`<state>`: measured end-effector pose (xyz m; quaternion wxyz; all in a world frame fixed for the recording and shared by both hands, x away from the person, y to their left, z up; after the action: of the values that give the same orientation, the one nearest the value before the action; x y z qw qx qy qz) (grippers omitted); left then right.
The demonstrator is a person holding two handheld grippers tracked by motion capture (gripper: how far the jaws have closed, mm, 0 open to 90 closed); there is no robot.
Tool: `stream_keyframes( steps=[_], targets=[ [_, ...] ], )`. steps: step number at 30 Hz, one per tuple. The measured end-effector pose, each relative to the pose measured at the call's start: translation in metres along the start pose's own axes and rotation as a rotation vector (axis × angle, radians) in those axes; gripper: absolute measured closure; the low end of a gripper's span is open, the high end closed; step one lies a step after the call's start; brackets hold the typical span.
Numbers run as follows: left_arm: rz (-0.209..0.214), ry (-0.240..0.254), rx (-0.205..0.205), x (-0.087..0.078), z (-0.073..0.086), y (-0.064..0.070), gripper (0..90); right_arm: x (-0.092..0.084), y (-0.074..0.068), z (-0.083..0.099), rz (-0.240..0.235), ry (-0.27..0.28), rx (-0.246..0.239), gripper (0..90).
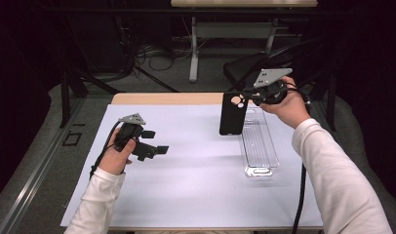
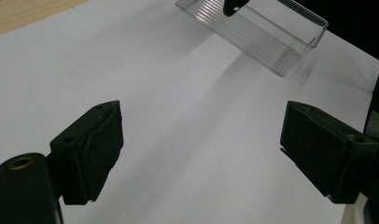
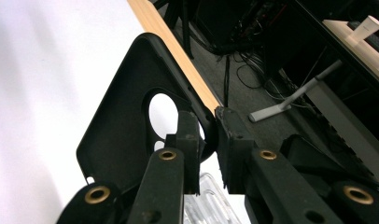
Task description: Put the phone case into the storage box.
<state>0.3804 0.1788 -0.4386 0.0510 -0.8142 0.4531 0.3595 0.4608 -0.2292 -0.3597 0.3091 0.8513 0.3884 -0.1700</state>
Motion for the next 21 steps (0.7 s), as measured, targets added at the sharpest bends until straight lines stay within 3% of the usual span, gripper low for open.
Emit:
stream_keyframes(
  steps=[21],
  targets=[
    [-0.005, 0.011, -0.013, -0.003, 0.002, -0.005, 13.9, -0.005, 0.038, 0.019, 0.061, -0.036, 0.027, 80.3]
  ],
)
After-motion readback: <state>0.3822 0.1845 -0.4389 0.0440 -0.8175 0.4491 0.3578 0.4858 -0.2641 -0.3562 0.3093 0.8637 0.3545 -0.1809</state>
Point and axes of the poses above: each handheld gripper's, and its own axes: x roughly forward along the jaws, z roughly out of its underside, y roughly to its right, the point moved 1 cm from there along x, roughly forward along the jaws, and after that the axes turned 1 degree about -x, right-handed, at the moved point
